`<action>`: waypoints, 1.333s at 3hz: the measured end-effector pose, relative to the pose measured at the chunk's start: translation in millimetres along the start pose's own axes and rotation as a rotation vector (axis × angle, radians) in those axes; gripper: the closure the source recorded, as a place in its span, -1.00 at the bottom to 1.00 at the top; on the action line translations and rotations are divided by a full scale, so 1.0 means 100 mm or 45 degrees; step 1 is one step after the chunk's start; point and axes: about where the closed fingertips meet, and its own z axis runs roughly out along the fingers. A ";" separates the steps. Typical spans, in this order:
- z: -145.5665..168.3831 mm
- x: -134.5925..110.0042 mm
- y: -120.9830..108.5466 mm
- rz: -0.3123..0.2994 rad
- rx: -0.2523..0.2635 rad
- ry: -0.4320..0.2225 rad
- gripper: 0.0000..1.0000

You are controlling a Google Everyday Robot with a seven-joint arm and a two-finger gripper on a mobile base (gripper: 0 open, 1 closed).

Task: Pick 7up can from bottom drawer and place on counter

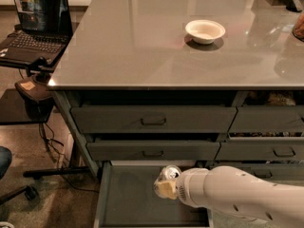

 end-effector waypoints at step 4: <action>-1.98 -1.67 -0.50 0.076 0.166 -0.297 1.00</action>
Offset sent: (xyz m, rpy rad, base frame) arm 0.1965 -0.0673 0.3477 -0.0195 -0.3771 -0.1848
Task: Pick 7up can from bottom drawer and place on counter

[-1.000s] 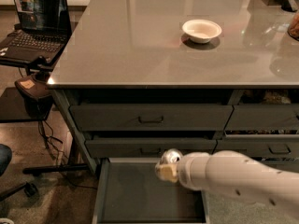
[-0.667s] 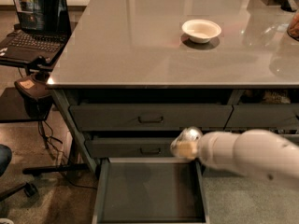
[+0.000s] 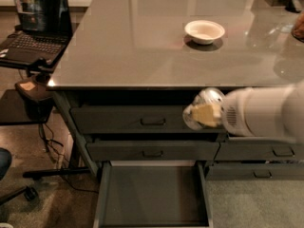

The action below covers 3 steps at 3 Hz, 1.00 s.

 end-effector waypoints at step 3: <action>-0.55 -1.07 0.37 -0.055 0.140 -0.030 1.00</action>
Offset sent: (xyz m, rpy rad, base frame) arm -0.0084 0.0276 0.0698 -0.0668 -0.0327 0.0136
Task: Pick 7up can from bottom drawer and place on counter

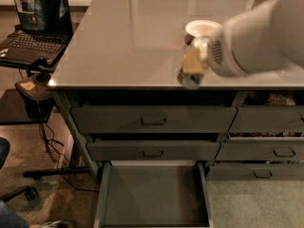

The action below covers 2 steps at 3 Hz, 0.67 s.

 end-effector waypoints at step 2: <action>0.10 -0.38 -0.10 -0.043 0.047 -0.070 1.00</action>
Offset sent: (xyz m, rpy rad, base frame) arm 0.0683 0.0073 0.0291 -0.0630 -0.1000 0.0465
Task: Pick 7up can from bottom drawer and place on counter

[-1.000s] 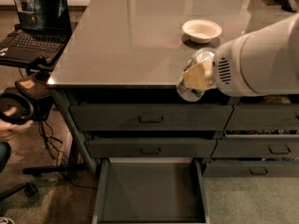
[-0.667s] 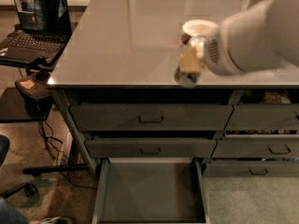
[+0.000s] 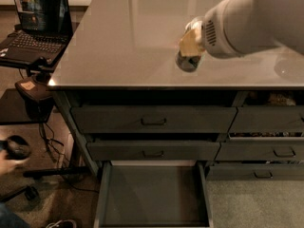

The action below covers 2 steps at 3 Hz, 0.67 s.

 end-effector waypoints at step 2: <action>1.29 -0.63 -0.42 -0.125 0.032 0.142 1.00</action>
Offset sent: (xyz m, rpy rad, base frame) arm 0.2954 -0.0085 0.0980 -0.0623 -0.0835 0.0101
